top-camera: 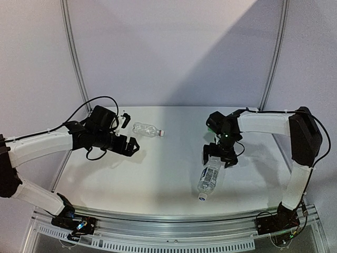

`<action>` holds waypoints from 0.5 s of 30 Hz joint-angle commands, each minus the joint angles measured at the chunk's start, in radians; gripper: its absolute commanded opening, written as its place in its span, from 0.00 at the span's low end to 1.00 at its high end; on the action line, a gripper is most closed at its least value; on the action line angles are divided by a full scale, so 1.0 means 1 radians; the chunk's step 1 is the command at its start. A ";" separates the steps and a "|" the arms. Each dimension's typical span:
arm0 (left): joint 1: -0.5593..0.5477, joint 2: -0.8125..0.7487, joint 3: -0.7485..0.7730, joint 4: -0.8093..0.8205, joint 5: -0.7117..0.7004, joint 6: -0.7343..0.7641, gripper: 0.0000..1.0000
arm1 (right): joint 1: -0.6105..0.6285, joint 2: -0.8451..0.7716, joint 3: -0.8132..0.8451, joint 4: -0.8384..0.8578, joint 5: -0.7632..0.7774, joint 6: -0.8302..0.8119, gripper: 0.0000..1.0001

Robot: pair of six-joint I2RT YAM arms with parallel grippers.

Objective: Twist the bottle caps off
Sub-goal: Pick up the plastic bottle from the center of the board.

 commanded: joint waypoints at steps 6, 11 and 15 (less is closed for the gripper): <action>-0.022 -0.008 -0.010 0.020 -0.008 -0.020 0.99 | 0.003 0.070 0.037 0.021 -0.047 0.006 0.92; -0.028 0.009 0.011 0.015 -0.008 -0.013 0.99 | 0.003 0.083 0.051 0.016 -0.038 0.001 0.83; -0.033 0.013 0.018 0.018 -0.036 -0.013 0.99 | 0.002 0.072 0.052 0.026 -0.045 -0.006 0.64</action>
